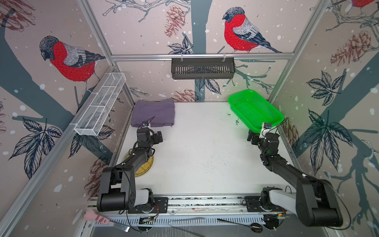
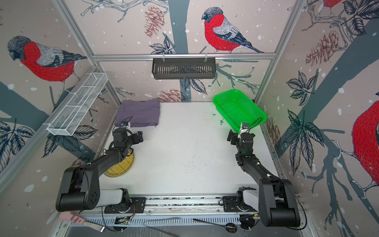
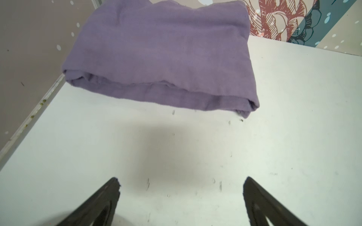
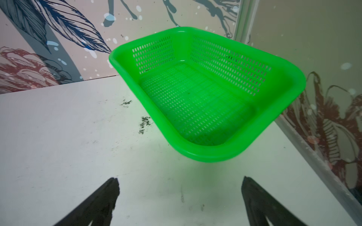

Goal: Fold and stack the trousers
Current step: Reset both arms

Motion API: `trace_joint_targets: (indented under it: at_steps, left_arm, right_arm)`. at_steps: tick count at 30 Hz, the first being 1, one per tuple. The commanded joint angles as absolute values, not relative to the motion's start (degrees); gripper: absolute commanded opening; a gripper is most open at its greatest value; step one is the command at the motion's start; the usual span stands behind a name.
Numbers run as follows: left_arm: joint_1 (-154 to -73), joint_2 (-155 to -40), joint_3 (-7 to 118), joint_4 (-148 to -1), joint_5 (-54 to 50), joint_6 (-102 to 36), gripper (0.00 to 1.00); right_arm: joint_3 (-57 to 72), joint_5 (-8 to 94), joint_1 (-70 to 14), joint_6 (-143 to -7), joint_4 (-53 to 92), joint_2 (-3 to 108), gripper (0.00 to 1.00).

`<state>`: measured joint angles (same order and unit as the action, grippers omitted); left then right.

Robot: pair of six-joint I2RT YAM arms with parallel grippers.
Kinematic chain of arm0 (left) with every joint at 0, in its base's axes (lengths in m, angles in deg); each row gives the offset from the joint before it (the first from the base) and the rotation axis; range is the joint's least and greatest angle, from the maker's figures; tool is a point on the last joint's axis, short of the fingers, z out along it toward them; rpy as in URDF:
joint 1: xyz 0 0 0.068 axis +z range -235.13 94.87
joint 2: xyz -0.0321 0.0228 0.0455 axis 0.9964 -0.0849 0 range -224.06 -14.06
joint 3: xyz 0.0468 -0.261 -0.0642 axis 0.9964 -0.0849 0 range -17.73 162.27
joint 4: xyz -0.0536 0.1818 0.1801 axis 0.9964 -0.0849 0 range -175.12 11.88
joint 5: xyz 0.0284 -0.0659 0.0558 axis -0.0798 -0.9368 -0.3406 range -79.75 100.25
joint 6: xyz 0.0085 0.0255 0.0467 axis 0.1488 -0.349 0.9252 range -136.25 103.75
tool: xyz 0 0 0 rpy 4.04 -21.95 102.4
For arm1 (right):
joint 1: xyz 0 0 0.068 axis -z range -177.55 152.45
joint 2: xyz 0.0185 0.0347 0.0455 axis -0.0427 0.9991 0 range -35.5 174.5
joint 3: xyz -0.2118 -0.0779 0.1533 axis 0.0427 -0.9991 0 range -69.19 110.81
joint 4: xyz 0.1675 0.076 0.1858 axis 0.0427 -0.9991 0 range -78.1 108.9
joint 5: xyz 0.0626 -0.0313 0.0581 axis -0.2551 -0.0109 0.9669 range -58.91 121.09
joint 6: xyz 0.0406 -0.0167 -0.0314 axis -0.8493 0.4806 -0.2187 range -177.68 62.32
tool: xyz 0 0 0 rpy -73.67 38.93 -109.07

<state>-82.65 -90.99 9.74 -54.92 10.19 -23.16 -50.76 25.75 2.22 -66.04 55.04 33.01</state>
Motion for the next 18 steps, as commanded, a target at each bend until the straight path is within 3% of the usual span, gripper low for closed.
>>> trace_joint_targets:
  at_steps: [1,5,11,14,18]
  left_arm:
    - [-82.7,-91.3,5.7,-36.5,9.1,-20.0,0.98]
    - [-82.7,-95.6,2.6,-25.5,6.5,-17.7,0.98]
    - [-82.5,-100.6,1.4,-15.8,4.3,-16.6,0.98]
    - [-82.4,-101.1,1.5,-15.8,3.9,-16.5,0.98]
    - [-82.4,-100.9,0.9,-14.8,3.6,-16.6,0.98]
  right_arm:
    - [-54.7,22.0,2.6,-63.3,69.6,35.0,1.00]
    - [-56.8,23.7,2.6,-62.0,79.1,39.7,1.00]
    - [-62.6,25.6,1.9,-61.0,104.6,52.6,1.00]
    - [-58.8,23.9,2.1,-62.0,91.0,48.9,1.00]
    - [-57.1,13.2,0.1,-63.9,90.2,50.5,1.00]
